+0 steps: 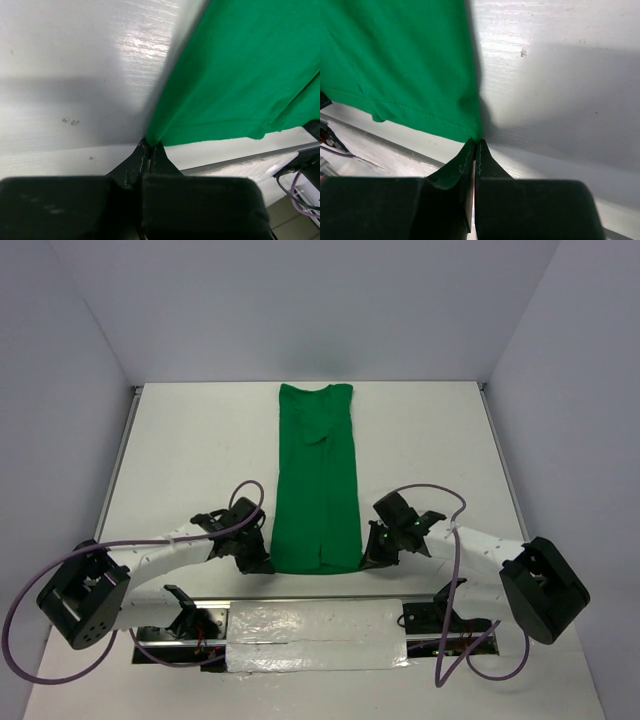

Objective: Fold and stack the t-shirts
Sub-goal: Grab the bottom of the folded rectangular tshirt with both arms, then fold the folded rectangular tshirt in 1/3 of the way

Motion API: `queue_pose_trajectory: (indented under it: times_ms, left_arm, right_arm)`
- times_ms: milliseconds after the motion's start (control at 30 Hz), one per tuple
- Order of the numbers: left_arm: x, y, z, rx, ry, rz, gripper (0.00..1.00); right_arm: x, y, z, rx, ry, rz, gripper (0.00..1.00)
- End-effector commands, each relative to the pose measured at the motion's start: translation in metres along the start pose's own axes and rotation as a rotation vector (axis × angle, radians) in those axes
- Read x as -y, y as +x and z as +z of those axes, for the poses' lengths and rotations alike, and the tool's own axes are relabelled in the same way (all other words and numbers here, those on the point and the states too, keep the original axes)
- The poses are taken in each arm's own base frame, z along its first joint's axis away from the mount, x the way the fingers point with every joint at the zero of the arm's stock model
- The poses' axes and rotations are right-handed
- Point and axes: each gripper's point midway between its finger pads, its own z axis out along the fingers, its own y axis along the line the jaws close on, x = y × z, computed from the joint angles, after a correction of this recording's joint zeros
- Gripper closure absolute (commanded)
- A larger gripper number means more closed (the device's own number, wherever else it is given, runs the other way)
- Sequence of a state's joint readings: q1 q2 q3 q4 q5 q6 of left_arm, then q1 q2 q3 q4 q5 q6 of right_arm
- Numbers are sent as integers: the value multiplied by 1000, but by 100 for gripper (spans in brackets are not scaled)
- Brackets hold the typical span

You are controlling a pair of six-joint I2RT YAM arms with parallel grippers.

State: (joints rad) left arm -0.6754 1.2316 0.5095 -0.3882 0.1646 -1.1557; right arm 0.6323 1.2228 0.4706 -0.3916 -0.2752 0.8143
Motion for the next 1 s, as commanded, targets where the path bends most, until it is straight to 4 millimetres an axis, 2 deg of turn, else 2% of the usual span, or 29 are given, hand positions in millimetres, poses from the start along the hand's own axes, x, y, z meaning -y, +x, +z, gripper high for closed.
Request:
queue_pose_trajectory:
  times_ms: [0,67,100,133,167,200,233,267,300,333,367,400,433,467,500,567,600,633,667,700,733,767,800,833,900,933,967]
  left_arm:
    - [-3,-2,-6,23,-68,7,100]
    - [4,-8,-14,53,-78,-5,100]
    - [6,-12,-18,70,-82,-12,100]
    - [17,-22,-25,113,-72,-17,100]
    - [17,-24,-30,121,-87,-23,100]
    - [22,-26,-33,125,-83,-33,100]
    - [34,-43,-41,195,-81,-34,100]
    - [35,-50,-39,206,-114,-37,100]
    - [50,-62,-48,230,-117,-23,100]
    - [52,-74,-50,269,-148,-18,100]
    - [54,-82,-43,268,-190,-12,100]
    - [73,-96,-52,297,-173,3,100]
    - [73,-109,-46,308,-211,-4,100]
    - [81,-119,-48,325,-205,-3,100]
    - [99,-134,-56,357,-172,-5,100]
    - [103,-154,-53,363,-188,-24,100]
    - [117,-167,-59,387,-162,-22,100]
    - [114,-178,-53,388,-181,-39,100]
    - [118,-185,-53,392,-173,-38,100]
    - [124,-199,-58,410,-157,-48,100]
    - [122,-205,-50,401,-173,-47,100]
    - [125,-210,-48,398,-168,-47,100]
    - [133,-220,-51,410,-153,-39,100]
    - [130,-227,-41,401,-171,-41,100]
    - [141,-242,-43,417,-157,-28,100]
    - [137,-246,-32,406,-185,-28,100]
    - [143,-254,-33,415,-176,-27,100]
  right_arm:
    - [-5,-15,-10,85,7,6,100]
    - [-10,-28,-20,141,19,0,100]
    - [-20,-38,-28,176,10,-8,100]
    - [-22,-44,-34,198,21,-14,100]
    - [-23,-54,-40,243,42,-19,100]
    - [-36,-69,-51,291,27,-30,100]
    - [-38,-76,-56,315,46,-49,100]
    - [-39,-84,-56,331,68,-53,100]
    - [-46,-103,-66,394,85,-67,100]
    - [-49,-113,-69,418,94,-68,100]
    - [-49,-121,-66,430,119,-69,100]
    - [-59,-137,-74,469,105,-70,100]
    - [-59,-145,-70,469,120,-67,100]
    - [-69,-157,-76,491,102,-66,100]
    - [-70,-168,-78,513,98,-57,100]
    - [-75,-186,-76,521,97,-46,100]
    - [-74,-196,-76,529,96,-37,100]
    - [-72,-203,-68,518,109,-29,100]
    - [-78,-213,-72,531,96,-27,100]
    - [-78,-221,-71,531,89,-23,100]
    - [-74,-226,-62,514,107,-18,100]
    - [-82,-236,-66,530,97,-21,100]
    - [-81,-240,-63,525,106,-25,100]
    - [-77,-247,-55,513,123,-16,100]
    - [-82,-259,-56,525,118,-21,100]
    - [-79,-265,-50,519,129,-13,100]
    - [-83,-273,-53,530,117,-9,100]
